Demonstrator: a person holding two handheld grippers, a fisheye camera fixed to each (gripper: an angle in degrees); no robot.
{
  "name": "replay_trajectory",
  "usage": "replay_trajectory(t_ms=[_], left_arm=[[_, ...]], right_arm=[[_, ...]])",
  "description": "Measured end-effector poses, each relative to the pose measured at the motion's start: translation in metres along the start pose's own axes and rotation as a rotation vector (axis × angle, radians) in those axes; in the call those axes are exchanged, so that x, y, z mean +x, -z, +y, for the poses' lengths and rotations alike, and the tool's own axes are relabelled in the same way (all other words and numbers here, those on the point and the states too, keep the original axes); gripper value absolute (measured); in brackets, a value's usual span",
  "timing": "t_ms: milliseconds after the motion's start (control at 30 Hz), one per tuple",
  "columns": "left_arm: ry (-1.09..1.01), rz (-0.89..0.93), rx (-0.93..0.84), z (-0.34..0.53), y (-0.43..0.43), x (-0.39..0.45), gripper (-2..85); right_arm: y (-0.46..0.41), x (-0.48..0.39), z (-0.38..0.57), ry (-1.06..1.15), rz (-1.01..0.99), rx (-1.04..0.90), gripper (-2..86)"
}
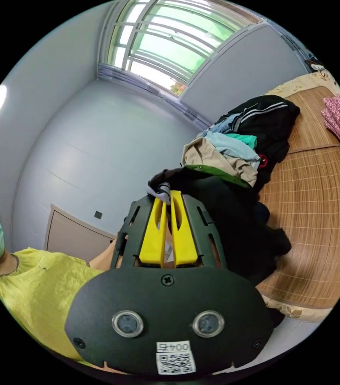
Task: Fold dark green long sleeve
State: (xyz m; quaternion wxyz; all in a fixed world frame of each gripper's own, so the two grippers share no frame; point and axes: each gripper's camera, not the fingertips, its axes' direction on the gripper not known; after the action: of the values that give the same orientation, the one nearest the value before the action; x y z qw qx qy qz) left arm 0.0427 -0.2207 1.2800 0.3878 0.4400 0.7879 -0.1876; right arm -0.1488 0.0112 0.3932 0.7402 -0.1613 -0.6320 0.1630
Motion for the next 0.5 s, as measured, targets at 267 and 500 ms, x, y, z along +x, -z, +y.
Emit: replay_trajectory(t_ms=[267, 500], left_arm=[[0.074, -0.005, -0.034, 0.021, -0.023, -0.029, 19.6], [-0.02, -0.057, -0.162, -0.002, -0.063, 0.003, 28.2]], right_arm=[[-0.092, -0.023, -0.006, 0.087, 0.125, -0.275, -0.5], [-0.162, -0.064, -0.001, 0.304, 0.248, -0.486, -0.5]])
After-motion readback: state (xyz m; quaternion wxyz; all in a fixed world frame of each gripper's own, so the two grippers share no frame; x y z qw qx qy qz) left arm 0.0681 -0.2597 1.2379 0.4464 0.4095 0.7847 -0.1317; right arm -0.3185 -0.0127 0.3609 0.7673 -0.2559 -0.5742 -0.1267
